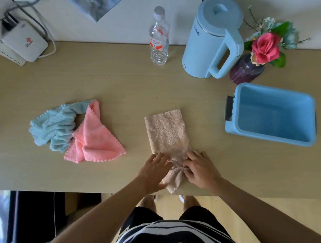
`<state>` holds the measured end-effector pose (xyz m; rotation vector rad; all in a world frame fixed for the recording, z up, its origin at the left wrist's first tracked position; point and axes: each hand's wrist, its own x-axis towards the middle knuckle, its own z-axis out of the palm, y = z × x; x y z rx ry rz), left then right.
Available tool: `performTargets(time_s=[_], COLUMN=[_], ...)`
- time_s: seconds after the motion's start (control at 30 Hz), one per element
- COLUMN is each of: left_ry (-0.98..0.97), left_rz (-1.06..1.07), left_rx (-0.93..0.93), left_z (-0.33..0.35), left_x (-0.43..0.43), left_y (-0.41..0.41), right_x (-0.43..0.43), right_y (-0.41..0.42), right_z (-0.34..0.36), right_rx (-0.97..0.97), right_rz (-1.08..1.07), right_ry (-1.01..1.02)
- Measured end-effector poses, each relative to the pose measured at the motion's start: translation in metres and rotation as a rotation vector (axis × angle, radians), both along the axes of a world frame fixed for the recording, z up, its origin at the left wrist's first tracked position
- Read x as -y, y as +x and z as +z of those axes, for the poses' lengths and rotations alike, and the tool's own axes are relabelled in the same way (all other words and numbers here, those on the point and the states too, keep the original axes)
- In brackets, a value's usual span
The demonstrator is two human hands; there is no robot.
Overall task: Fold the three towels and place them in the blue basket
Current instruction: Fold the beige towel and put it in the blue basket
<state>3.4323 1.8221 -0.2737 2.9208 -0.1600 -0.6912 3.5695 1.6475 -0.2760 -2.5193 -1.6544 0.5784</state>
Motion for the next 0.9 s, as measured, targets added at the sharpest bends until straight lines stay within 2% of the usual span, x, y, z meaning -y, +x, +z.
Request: performTargets(time_s=[0.1, 0.23, 0.3, 0.33, 0.4, 0.43, 0.5, 0.6, 0.7, 0.8, 0.9], left_ry=[-0.02, -0.212, -0.406, -0.503, -0.631, -0.669, -0.728, -0.782, -0.763, -0.679, -0.683], left_rz=[0.025, 0.163, 0.38, 0.497, 0.722, 0.826, 0.985, 1.1, 1.175, 1.2, 1.216], left_rx=[0.046, 0.188, 0.225, 0.218, 0.157, 0.093, 0.01, 0.029, 0.023, 0.039, 0.089], left_z=[-0.004, -0.004, 0.003, 0.008, 0.017, 0.021, 0.024, 0.021, 0.023, 0.02, 0.016], left_x=[-0.002, -0.005, -0.005, -0.005, -0.008, -0.012, -0.021, -0.033, -0.042, -0.049, -0.052], left_y=[-0.002, -0.002, 0.001, 0.003, 0.011, 0.016, 0.021, 0.027, 0.036, 0.043, 0.047], right_x=[-0.003, -0.012, -0.018, -0.021, -0.024, -0.026, -0.029, -0.035, -0.046, -0.059, -0.071], right_y=[0.009, 0.023, 0.028, 0.029, 0.031, 0.034, 0.04, 0.049, 0.055, 0.06, 0.064], right_z=[0.001, 0.011, 0.02, 0.027, 0.031, 0.034, 0.035, 0.033, 0.03, 0.032, 0.032], right_rx=[-0.169, -0.461, -0.63, -0.778, -1.061, -1.112, -1.119, -1.095, -0.845, -0.763, -0.672], right_rz=[-0.041, -0.177, -0.259, -0.333, -0.469, -0.493, -0.497, -0.589, -0.603, -0.67, -0.672], right_ry=[-0.065, -0.106, -0.066, -0.014, 0.073, 0.092, 0.115, 0.124, 0.117, 0.19, 0.195])
